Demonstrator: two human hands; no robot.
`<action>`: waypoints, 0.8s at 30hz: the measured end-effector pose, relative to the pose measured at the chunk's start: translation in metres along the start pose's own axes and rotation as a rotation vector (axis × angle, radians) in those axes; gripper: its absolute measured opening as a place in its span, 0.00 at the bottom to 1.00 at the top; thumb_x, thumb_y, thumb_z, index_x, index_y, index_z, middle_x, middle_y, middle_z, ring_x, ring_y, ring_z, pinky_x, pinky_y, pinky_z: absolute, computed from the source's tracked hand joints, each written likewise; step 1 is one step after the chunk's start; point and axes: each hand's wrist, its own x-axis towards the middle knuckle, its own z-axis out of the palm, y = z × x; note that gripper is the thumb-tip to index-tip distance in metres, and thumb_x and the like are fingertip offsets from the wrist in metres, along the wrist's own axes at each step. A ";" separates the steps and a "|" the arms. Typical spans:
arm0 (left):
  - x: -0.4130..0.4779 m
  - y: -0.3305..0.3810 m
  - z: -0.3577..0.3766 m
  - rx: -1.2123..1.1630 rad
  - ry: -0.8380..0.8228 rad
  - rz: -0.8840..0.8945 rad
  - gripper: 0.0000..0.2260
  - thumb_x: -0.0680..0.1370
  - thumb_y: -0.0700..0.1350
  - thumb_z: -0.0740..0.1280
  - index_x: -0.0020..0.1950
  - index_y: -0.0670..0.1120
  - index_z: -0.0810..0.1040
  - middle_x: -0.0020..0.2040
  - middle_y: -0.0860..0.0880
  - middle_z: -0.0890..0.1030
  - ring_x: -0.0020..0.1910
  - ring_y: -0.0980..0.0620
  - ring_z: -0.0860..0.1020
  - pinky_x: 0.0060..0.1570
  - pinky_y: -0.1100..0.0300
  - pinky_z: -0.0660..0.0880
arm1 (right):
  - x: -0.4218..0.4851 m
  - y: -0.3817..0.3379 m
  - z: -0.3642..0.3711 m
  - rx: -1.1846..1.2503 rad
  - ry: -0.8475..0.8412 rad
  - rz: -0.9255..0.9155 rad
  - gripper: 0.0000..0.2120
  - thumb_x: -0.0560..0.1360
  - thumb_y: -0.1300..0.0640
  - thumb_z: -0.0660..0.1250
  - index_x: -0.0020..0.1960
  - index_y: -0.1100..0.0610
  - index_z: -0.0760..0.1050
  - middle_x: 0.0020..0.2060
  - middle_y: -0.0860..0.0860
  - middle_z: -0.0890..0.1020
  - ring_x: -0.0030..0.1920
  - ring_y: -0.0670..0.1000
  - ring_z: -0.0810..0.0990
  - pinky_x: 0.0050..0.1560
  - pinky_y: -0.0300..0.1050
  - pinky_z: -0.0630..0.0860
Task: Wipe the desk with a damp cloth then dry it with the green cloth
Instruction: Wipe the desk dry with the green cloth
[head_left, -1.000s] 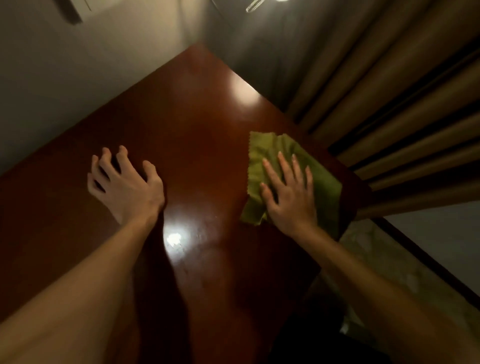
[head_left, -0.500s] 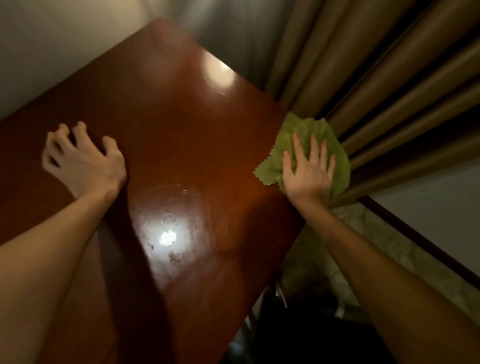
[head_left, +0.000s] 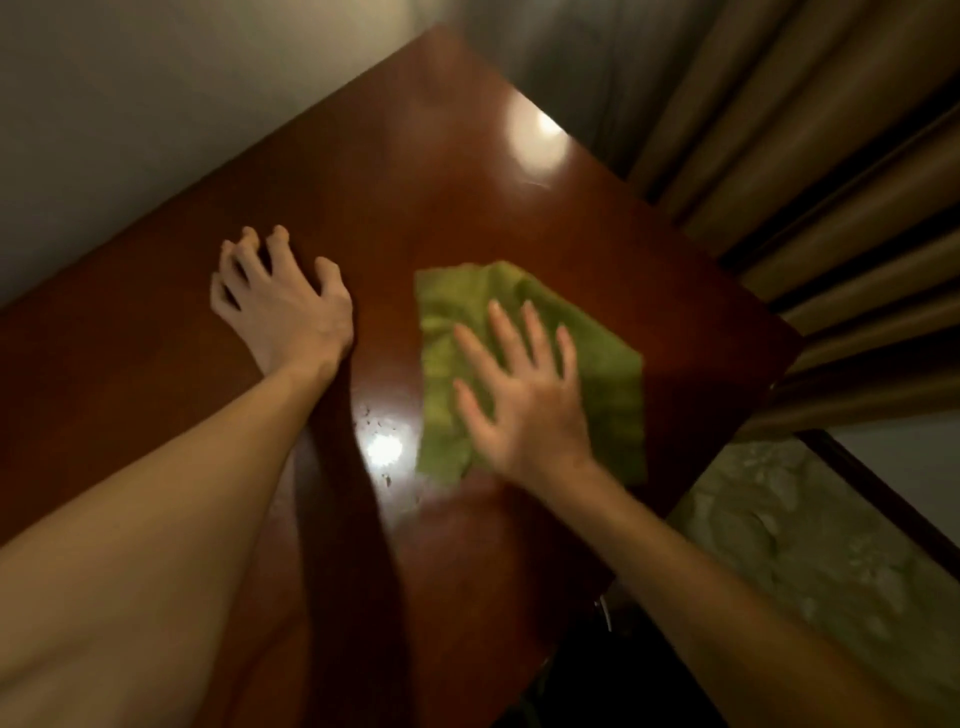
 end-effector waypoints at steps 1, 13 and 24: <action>-0.001 0.000 0.001 0.004 -0.001 0.001 0.27 0.81 0.58 0.54 0.78 0.49 0.69 0.80 0.44 0.65 0.81 0.41 0.58 0.78 0.39 0.54 | 0.029 0.012 0.000 -0.003 0.026 0.073 0.29 0.81 0.36 0.53 0.80 0.40 0.61 0.82 0.50 0.60 0.82 0.57 0.53 0.79 0.65 0.49; -0.002 -0.001 -0.005 0.017 -0.048 0.012 0.26 0.83 0.58 0.54 0.79 0.49 0.67 0.81 0.43 0.64 0.82 0.40 0.58 0.78 0.37 0.55 | -0.076 -0.046 -0.004 -0.053 -0.237 -0.466 0.29 0.82 0.39 0.56 0.82 0.39 0.56 0.83 0.48 0.52 0.83 0.58 0.44 0.78 0.68 0.51; -0.001 -0.001 -0.004 0.005 -0.058 -0.006 0.25 0.83 0.58 0.56 0.78 0.50 0.66 0.81 0.43 0.63 0.82 0.40 0.56 0.79 0.36 0.54 | 0.080 0.110 -0.027 -0.056 0.002 0.200 0.28 0.82 0.37 0.51 0.81 0.39 0.59 0.82 0.48 0.58 0.82 0.53 0.52 0.80 0.62 0.51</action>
